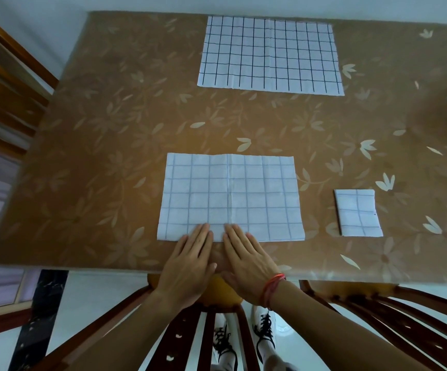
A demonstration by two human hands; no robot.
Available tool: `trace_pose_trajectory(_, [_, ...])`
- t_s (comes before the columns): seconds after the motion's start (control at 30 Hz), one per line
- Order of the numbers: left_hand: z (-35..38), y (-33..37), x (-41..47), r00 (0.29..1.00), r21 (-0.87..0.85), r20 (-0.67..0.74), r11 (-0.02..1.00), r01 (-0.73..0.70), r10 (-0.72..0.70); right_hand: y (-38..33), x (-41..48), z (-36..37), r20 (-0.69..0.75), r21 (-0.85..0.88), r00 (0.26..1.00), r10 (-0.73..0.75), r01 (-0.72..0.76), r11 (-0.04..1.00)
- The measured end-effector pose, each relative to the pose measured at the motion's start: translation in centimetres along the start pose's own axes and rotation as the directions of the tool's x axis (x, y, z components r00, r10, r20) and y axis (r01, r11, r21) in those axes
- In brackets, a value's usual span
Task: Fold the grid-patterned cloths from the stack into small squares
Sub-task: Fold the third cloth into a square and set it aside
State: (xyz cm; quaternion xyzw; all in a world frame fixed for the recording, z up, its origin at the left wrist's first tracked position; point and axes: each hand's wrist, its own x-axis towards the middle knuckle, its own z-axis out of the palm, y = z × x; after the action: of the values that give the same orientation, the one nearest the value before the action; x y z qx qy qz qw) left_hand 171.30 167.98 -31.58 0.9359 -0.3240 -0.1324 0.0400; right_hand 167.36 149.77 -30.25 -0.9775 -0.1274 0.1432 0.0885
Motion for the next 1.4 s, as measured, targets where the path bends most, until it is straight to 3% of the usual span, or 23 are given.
trace_pose_trajectory(0.33, [0.8, -3.6, -3.6, 0.976, 0.013, -0.001, 0.976, 0.219, -0.219, 2.3, -2.9, 0.7, 0.038, -0.054, 0.993, 0.111, -0.109, 0.993])
trace_pose_trajectory(0.57, [1.0, -3.7, -3.7, 0.969, -0.013, 0.019, 0.969, 0.247, -0.246, 5.7, -6.9, 0.8, 0.023, -0.074, 0.928, 0.372, -0.369, 0.926])
trace_pose_trajectory(0.7, [0.7, -3.5, -3.7, 0.968, -0.006, 0.028, 0.968, 0.25, -0.249, 6.2, -7.4, 1.1, 0.015, -0.064, 0.918, 0.396, -0.395, 0.917])
trace_pose_trajectory(0.83, [0.1, -2.8, -3.3, 0.958, -0.043, 0.038, 0.957, 0.287, -0.285, 6.5, -7.3, 0.3, 0.0, 0.006, 0.919, 0.395, -0.395, 0.919])
trace_pose_trajectory(0.97, [-1.7, -0.4, -1.5, 0.966, -0.129, -0.007, 0.958, 0.255, -0.258, 7.4, -6.8, -1.8, -0.022, 0.234, 0.91, 0.413, -0.397, 0.887])
trace_pose_trajectory(1.17, [-2.9, 5.2, 2.5, 0.993, -0.234, -0.088, 0.971, 0.057, -0.079, 9.7, -5.2, -5.6, 0.027, 0.535, 0.82, 0.571, -0.495, 0.685])
trace_pose_trajectory(1.3, [-2.4, 6.9, 4.1, 0.997, -0.213, -0.041, 0.976, 0.054, -0.064, 11.7, -4.3, -6.6, 0.265, 0.683, 0.622, 0.737, -0.661, 0.312])
trace_pose_trajectory(1.4, [-2.0, 7.0, 4.2, 0.996, -0.198, -0.013, 0.977, 0.084, -0.088, 12.5, -4.1, -7.1, 0.465, 0.749, 0.583, 0.666, -0.661, 0.056])
